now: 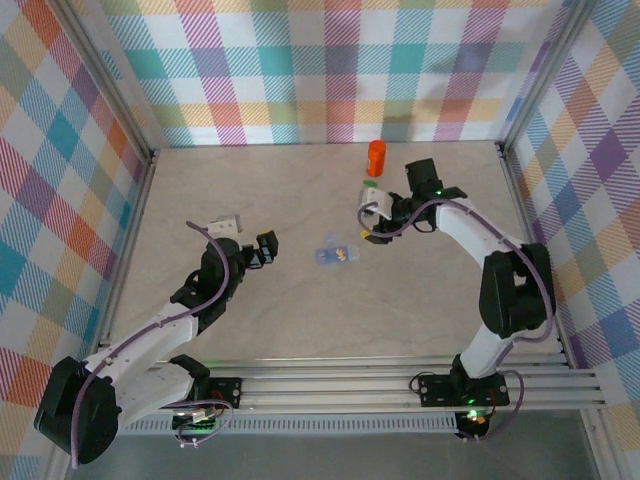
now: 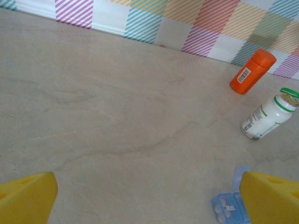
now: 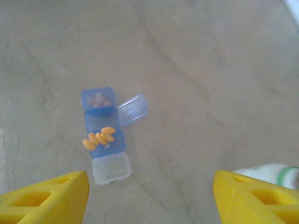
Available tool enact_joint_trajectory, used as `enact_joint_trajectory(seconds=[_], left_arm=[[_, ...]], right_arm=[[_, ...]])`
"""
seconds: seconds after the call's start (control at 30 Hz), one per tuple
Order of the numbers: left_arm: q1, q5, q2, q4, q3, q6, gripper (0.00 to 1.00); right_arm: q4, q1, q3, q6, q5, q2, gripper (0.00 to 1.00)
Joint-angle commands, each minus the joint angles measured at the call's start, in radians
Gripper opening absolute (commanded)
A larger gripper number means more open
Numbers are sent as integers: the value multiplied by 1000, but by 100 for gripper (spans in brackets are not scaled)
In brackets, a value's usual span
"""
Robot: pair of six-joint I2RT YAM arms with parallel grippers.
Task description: Sort the pills into containers
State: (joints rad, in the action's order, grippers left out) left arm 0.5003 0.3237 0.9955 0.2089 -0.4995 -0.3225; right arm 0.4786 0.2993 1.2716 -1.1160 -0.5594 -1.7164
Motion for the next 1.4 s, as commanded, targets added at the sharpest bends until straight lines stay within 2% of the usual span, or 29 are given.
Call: enact_joint_trajectory(seconds=[0.0, 0.2, 0.47, 1.37], left_arm=[[-8, 1, -5, -3, 6, -15, 100], [-8, 15, -26, -2, 24, 3, 100], [-9, 25, -35, 18, 39, 16, 100], [-8, -4, -24, 44, 45, 22, 100]], right_arm=[[89, 33, 37, -166, 15, -71, 70], [94, 75, 95, -190, 44, -180, 72], [139, 78, 144, -211, 54, -270, 69], [140, 113, 156, -209, 115, -357, 61]])
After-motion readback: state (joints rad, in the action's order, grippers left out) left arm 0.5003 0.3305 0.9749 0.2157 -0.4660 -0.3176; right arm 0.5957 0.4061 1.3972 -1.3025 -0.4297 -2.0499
